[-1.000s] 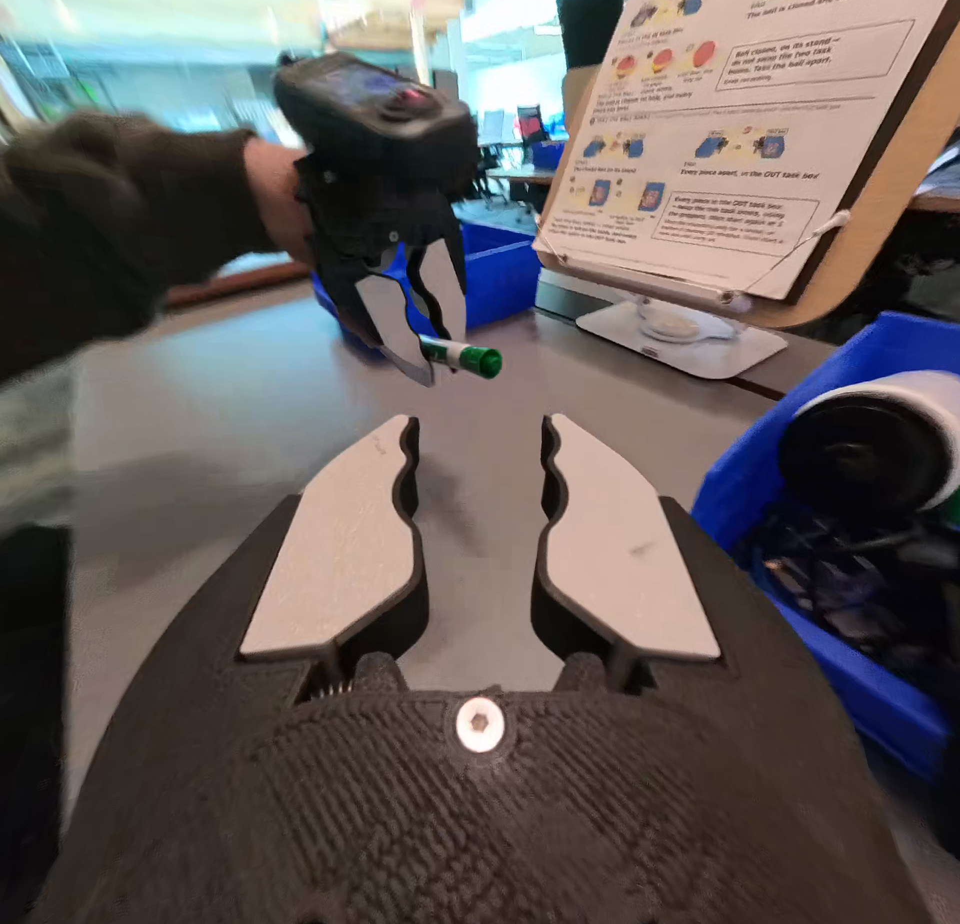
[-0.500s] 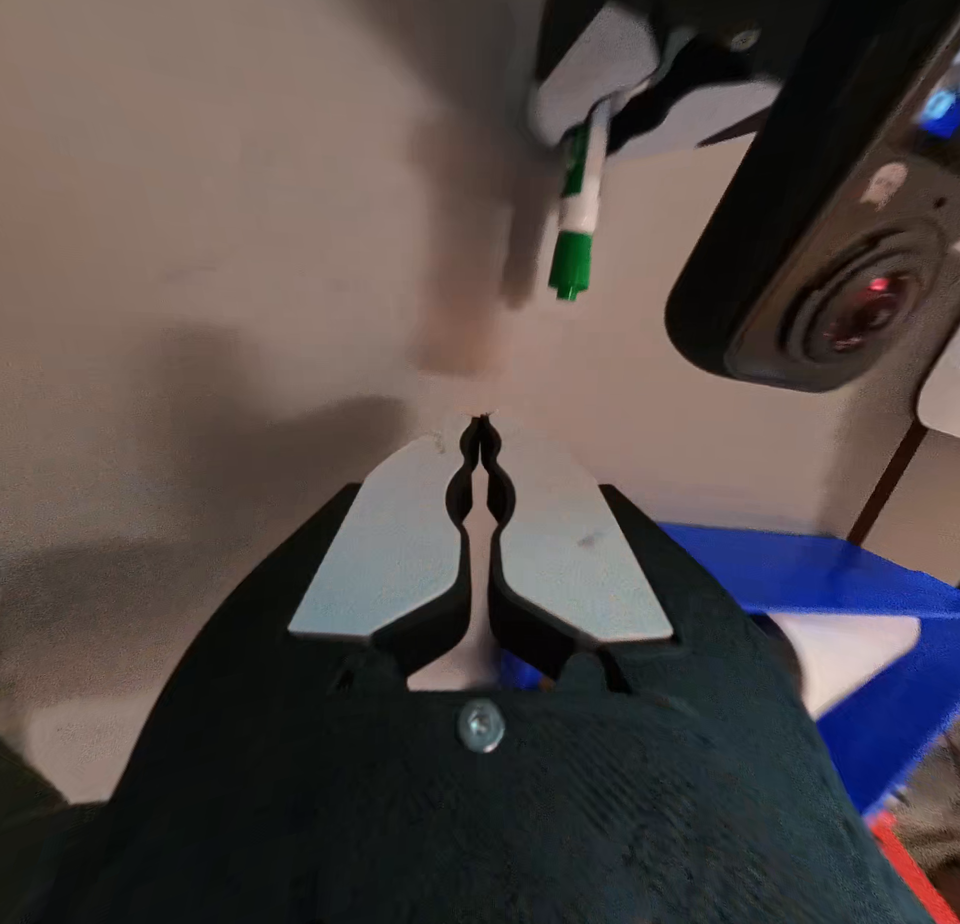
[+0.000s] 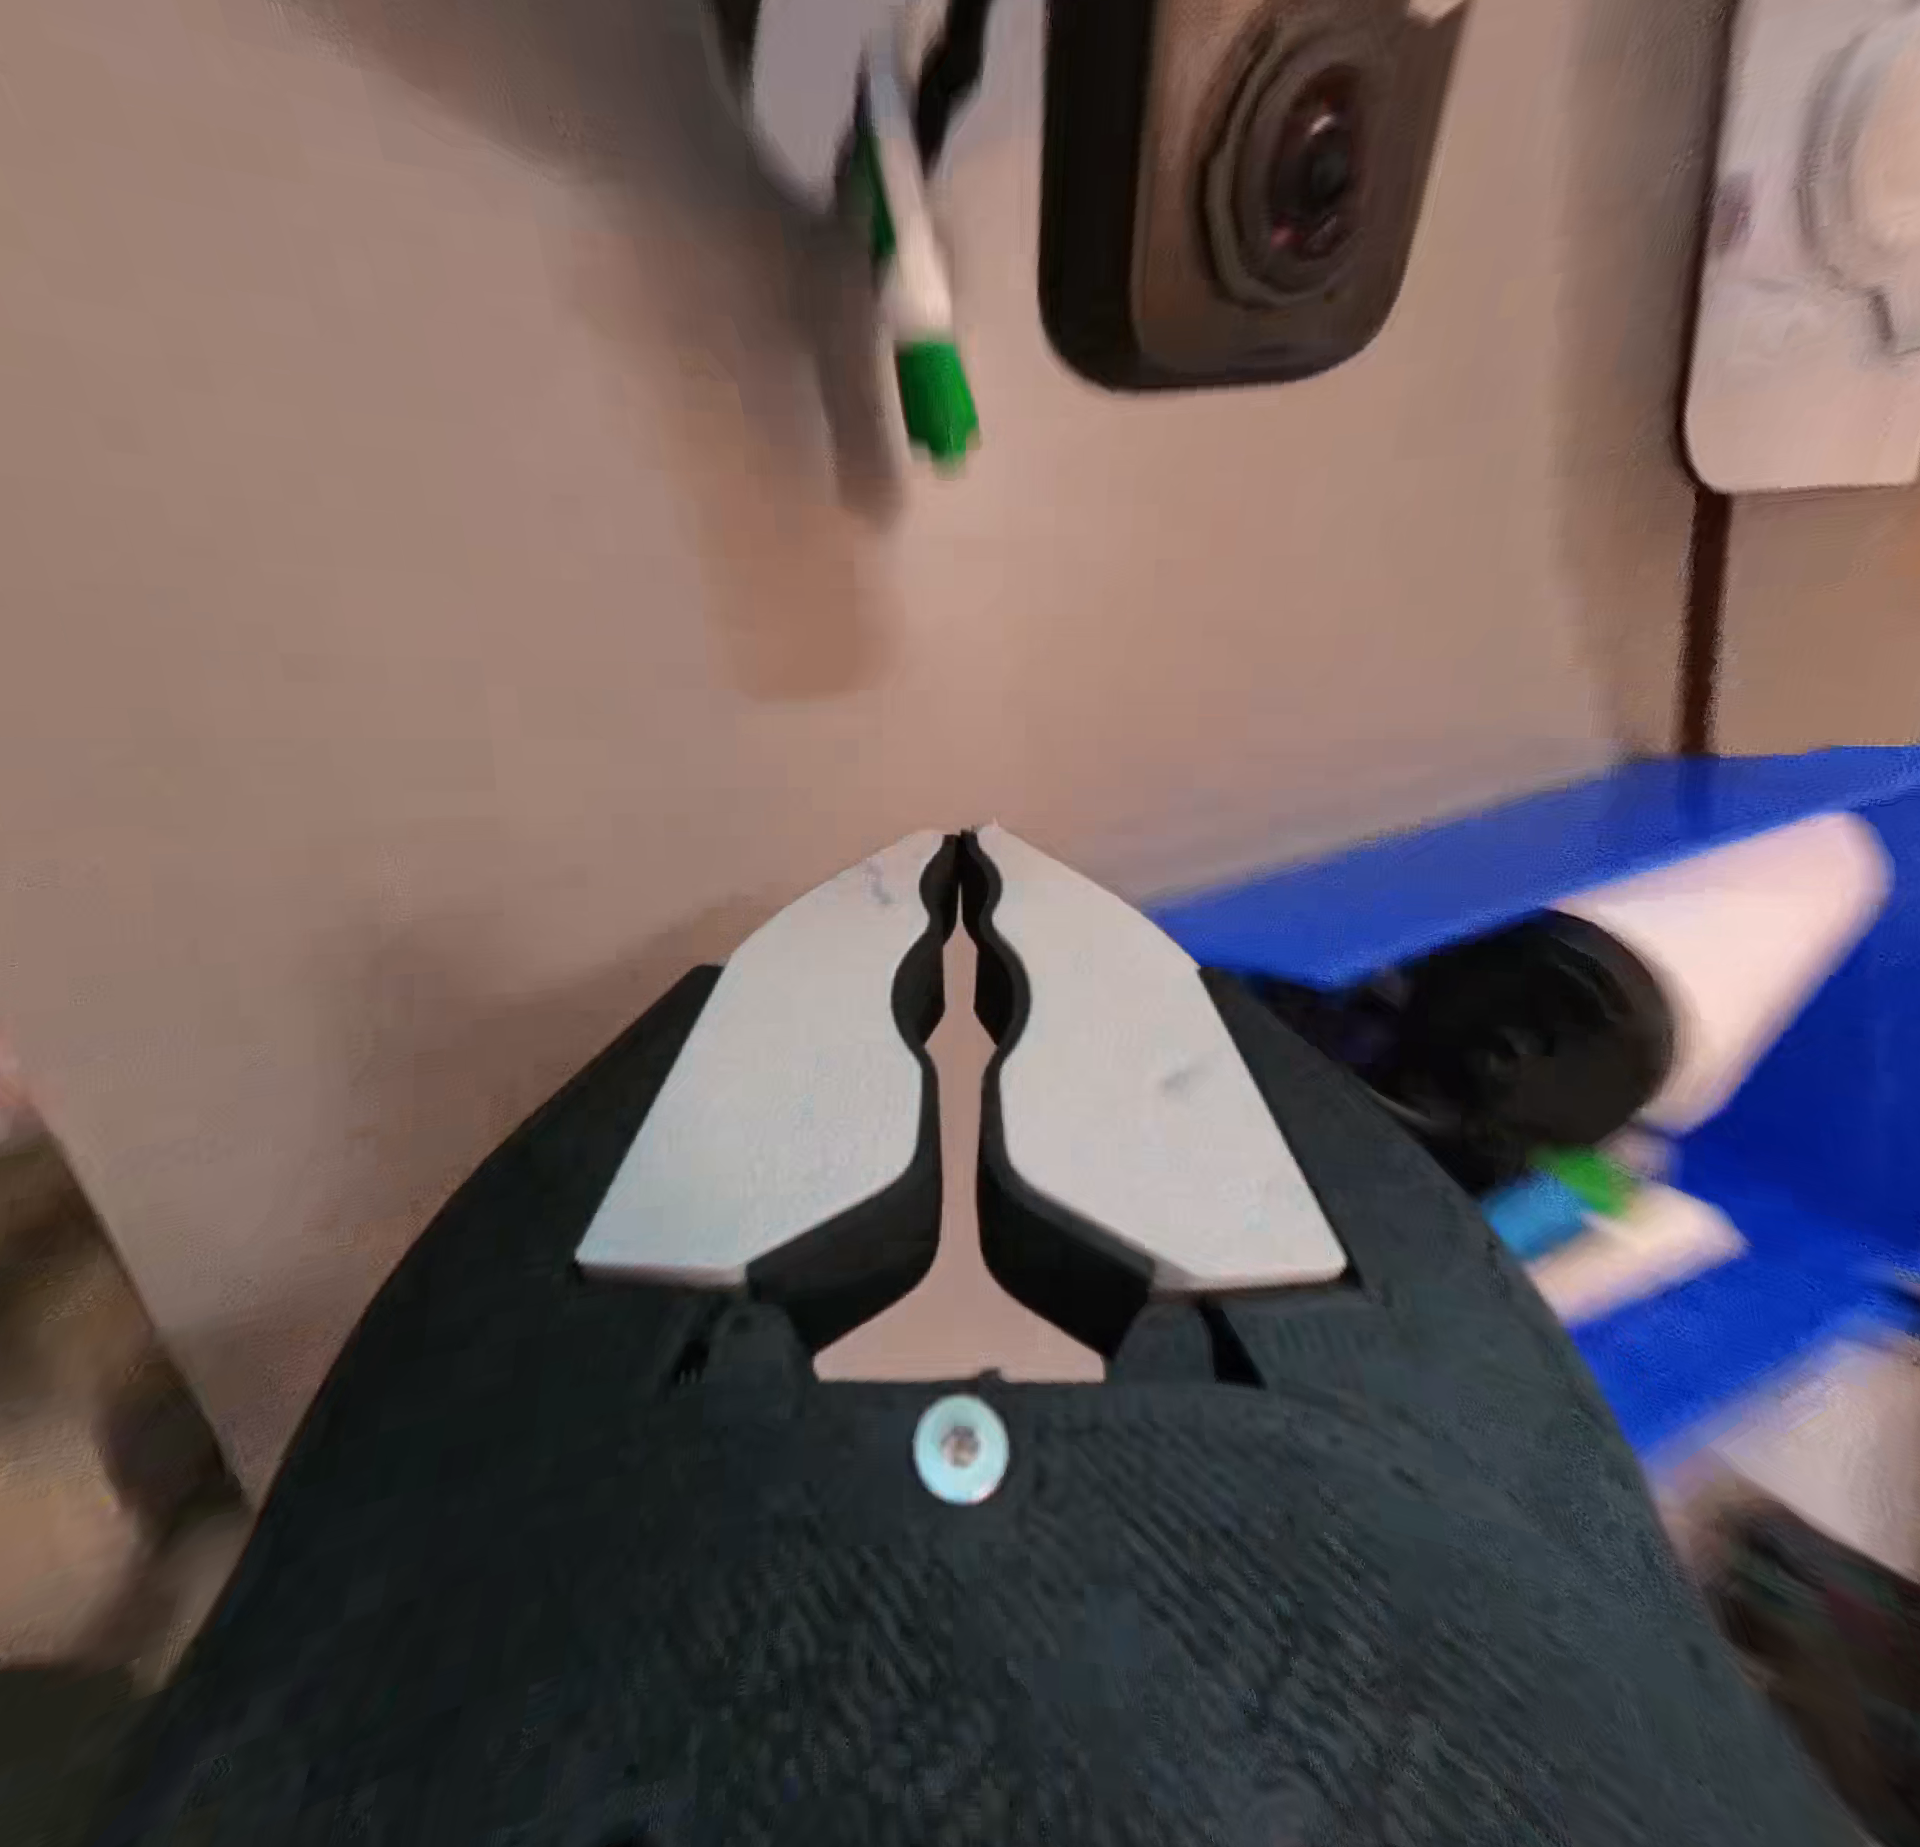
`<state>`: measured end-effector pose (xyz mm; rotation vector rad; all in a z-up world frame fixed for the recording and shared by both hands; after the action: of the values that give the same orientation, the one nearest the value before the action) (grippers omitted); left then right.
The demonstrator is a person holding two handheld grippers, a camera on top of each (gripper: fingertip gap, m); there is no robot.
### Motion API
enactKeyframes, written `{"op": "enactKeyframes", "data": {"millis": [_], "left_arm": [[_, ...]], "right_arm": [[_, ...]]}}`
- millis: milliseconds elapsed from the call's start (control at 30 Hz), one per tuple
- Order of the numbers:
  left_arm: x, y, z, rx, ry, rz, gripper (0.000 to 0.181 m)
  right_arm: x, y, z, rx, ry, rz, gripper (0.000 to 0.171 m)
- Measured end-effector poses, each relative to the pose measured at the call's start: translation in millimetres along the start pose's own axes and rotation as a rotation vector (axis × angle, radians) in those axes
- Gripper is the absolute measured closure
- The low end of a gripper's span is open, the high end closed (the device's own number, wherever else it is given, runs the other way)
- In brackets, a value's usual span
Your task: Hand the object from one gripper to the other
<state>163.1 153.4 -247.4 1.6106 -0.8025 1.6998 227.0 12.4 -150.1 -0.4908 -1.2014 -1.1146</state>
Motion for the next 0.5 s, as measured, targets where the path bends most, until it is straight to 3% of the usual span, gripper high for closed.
{"op": "enactKeyframes", "data": {"millis": [100, 200, 267, 500], "left_arm": [[8.8, 2.4, -7.3, 0.031, 0.062, 0.020, 0.163], [19.9, 6.9, -9.7, 0.084, 0.162, 0.043, 0.163], [27.0, 15.0, -5.3, 0.105, 0.247, 0.061, 0.163], [39.7, 44.9, 20.9, 0.151, 0.411, 0.137, 0.163]], "right_arm": [[-18.0, -33.1, 23.8, -0.311, 0.485, 0.006, 0.171], [-51.6, -48.8, 10.8, -0.535, 0.557, -0.096, 0.162], [-61.2, -57.7, 12.1, -0.611, 0.645, -0.034, 0.152], [-40.0, -38.6, 21.7, -0.646, 0.789, 0.042, 0.140]]}}
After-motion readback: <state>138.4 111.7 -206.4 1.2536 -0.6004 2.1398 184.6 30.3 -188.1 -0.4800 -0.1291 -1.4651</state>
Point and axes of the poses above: each gripper's, where its closed fingertips meet, x back along the fingers, z out of its top, y = z × x across the jaws, the point moved 3 cm from there along x, back along the fingers, and after that the axes turned 3 degrees about z, right-handed, at the moved point
